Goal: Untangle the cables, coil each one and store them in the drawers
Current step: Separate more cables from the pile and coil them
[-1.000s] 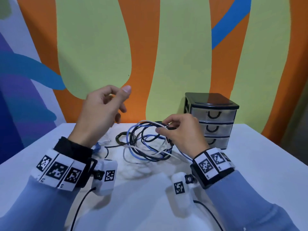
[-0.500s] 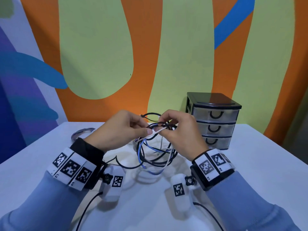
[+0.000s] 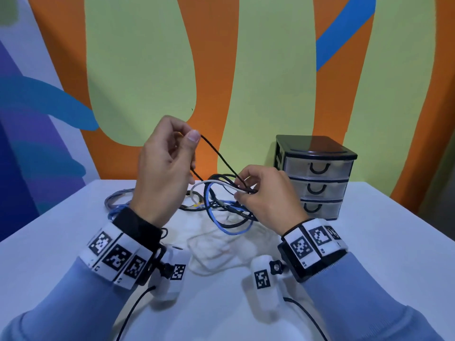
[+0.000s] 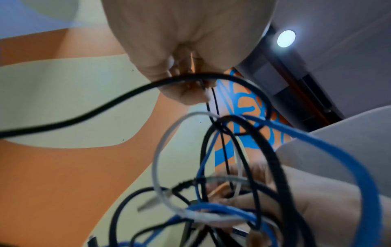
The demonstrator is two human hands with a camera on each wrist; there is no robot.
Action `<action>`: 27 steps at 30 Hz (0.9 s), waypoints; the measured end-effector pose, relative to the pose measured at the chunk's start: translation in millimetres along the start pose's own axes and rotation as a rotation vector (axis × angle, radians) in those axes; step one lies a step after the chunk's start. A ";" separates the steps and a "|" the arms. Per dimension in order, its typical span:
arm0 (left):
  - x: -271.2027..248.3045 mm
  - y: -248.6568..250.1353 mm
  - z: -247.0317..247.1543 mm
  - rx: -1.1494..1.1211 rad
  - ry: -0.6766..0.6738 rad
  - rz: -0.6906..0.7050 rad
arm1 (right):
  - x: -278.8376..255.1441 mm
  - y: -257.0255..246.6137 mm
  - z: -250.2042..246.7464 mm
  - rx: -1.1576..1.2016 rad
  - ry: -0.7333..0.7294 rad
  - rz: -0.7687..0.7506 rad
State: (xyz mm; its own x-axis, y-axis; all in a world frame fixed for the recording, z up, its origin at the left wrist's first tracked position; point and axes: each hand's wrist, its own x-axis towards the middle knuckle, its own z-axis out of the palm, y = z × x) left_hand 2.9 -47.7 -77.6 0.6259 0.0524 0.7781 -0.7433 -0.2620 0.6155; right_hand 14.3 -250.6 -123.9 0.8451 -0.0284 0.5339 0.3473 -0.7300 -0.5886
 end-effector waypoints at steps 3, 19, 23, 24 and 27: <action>1.0 -0.9 -0.3 0.021 0.015 -0.034 | -0.6 -5.0 -3.6 0.008 0.104 -0.033; -2.8 1.8 5.2 -0.016 -0.032 -0.063 | -8.5 -24.6 -0.1 0.597 0.029 -0.012; -1.9 4.9 3.8 -0.062 0.079 -0.077 | -9.8 -28.6 -4.8 0.907 0.005 0.112; -1.5 5.6 2.8 -0.099 0.114 -0.083 | -9.5 -27.6 -6.1 0.912 -0.017 0.113; 1.4 5.4 -0.4 -0.215 0.209 -0.121 | -10.7 -24.5 -8.9 0.778 -0.158 0.016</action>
State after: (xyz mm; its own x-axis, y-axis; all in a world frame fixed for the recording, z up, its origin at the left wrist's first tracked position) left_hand -0.3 -48.6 -73.1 0.6672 0.2735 0.6928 -0.7134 -0.0329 0.7000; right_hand -6.9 -238.5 -109.7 0.8798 0.1048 0.4636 0.4697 -0.0421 -0.8818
